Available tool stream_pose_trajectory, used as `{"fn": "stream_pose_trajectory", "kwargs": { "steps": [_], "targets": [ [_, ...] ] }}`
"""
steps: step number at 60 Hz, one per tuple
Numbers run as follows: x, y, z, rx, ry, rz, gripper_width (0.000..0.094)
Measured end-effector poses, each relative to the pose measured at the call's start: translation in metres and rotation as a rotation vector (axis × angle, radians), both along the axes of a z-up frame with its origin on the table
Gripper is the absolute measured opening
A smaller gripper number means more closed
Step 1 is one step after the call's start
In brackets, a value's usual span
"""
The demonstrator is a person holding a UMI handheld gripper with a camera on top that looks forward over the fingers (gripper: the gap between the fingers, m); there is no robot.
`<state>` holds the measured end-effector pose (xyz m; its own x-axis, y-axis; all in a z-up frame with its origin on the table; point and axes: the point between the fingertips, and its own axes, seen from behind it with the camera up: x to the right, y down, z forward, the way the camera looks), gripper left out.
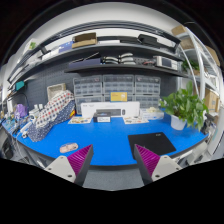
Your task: Arrange mouse
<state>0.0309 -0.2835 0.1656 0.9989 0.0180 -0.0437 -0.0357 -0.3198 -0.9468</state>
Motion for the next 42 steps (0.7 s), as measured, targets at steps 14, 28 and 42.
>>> {"fn": "stream_pose_trajectory", "kwargs": {
  "steps": [14,28,42],
  "targets": [
    [-0.069,-0.003,-0.091,-0.131,-0.013,0.017,0.0827],
    [-0.18,0.033,-0.138,-0.215,0.005,0.102,0.0827],
    [-0.255,0.101,-0.154,-0.232,0.005,0.127,0.0835]
  ]
}}
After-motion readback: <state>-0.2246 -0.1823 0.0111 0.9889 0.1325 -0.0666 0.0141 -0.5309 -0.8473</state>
